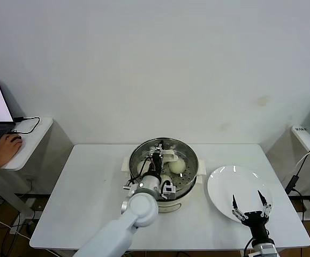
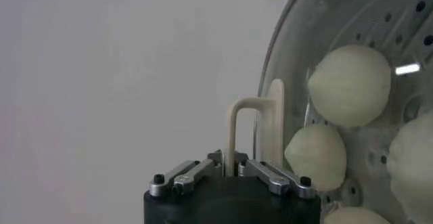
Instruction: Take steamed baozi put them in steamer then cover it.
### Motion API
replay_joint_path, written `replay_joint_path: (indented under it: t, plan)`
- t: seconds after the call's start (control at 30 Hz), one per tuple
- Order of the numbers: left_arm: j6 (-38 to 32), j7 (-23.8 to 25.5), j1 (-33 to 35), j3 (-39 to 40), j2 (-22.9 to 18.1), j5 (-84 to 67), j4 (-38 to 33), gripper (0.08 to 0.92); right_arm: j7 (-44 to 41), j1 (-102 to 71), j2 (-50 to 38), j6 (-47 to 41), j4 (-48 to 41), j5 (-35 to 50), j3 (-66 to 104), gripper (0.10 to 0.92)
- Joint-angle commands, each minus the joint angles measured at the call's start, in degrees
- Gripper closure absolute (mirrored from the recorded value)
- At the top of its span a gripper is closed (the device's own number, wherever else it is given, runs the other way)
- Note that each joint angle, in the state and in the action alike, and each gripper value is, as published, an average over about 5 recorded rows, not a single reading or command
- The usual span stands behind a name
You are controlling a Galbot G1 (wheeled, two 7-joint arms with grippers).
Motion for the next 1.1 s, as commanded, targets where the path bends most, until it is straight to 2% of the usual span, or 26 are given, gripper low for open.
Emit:
replay_joint_path:
  t: [0.03, 0.17, 0.3, 0.4, 0.47, 0.53, 0.6, 0.67, 0.77, 0.83, 1.1]
  plan:
    - [-0.02, -2.44, 4.27, -0.54, 3.17, -3.46, -7.55, 0.594, -0.06, -0.06, 0.03, 0.05, 0.0, -0.11, 0.02, 0.202]
    - [-0.62, -4.44, 9.2, -0.95, 6.33, -7.85, -13.18, 0.473, -0.09, -0.13, 0.07, 0.05, 0.05, -0.24, 0.03, 0.203]
    - [-0.95, -8.43, 14.81, -2.44, 9.75, -15.48, -19.48, 0.36, -0.1, -0.2, 0.13, 0.07, 0.11, -0.29, -0.01, 0.202]
    - [-2.01, -11.32, 20.28, -6.49, 11.68, -21.46, -25.69, 0.274, -0.11, -0.34, 0.12, 0.17, 0.15, -0.22, -0.05, 0.203]
    - [-4.07, -15.46, 24.9, -11.01, 12.56, -28.97, -29.48, 0.223, -0.11, -0.49, 0.07, 0.3, 0.13, -0.1, -0.06, 0.203]
    - [-8.9, -21.71, 30.71, -17.39, 12.59, -40.58, -31.97, 0.195, -0.11, -0.69, 0.0, 0.48, 0.05, 0.09, -0.08, 0.203]
    - [-17.12, -27.17, 37.24, -24.92, 11.37, -54.68, -32.82, 0.181, -0.1, -0.96, -0.09, 0.64, 0.0, 0.44, -0.19, 0.203]
    - [-26.59, -30.26, 43.07, -32.67, 9.46, -67.57, -32.19, 0.178, -0.11, -1.35, -0.32, 0.78, -0.04, 0.94, -0.42, 0.202]
    - [-34.36, -31.13, 49.63, -41.86, 7.12, -79.22, -30.73, 0.177, -0.21, -2.37, -1.09, 0.7, -0.1, 2.19, -0.89, 0.203]
    - [-36.25, -30.04, 53.46, -45.59, 6.29, -84.18, -29.8, 0.177, -0.3, -3.36, -2.03, 0.58, -0.1, 3.15, -1.23, 0.203]
    - [-43.06, -26.92, 63.54, -48.56, 4.7, -88.07, -25.67, 0.177, -0.49, -7.58, -6.48, 0.71, 0.8, 7.06, -2.2, 0.203]
